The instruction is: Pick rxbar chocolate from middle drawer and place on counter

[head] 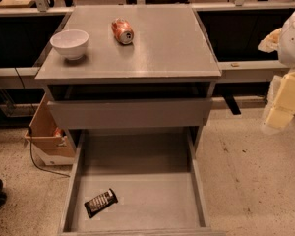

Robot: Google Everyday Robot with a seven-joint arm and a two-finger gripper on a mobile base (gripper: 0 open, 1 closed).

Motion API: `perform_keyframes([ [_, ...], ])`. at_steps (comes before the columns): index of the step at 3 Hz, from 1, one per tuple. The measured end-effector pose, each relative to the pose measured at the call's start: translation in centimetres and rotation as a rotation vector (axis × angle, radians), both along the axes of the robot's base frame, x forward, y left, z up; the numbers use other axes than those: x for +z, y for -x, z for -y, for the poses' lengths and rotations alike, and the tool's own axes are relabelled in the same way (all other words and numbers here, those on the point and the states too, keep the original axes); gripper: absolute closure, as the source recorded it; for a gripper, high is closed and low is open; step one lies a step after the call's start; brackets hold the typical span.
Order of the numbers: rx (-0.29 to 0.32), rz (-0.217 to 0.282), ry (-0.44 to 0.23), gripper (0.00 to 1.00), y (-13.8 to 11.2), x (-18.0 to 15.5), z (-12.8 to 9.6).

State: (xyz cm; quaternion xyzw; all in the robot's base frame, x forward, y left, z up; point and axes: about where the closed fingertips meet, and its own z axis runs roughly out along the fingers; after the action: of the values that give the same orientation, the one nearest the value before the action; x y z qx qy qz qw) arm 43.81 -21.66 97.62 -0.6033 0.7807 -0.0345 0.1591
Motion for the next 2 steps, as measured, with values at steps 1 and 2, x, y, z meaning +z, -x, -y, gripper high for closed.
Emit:
perform_keyframes([
  [1,0.0,0.0,0.0,0.0,0.0,0.0,0.0],
  [2,0.02,0.005,-0.033,0.0,-0.3,-1.5,-1.4],
])
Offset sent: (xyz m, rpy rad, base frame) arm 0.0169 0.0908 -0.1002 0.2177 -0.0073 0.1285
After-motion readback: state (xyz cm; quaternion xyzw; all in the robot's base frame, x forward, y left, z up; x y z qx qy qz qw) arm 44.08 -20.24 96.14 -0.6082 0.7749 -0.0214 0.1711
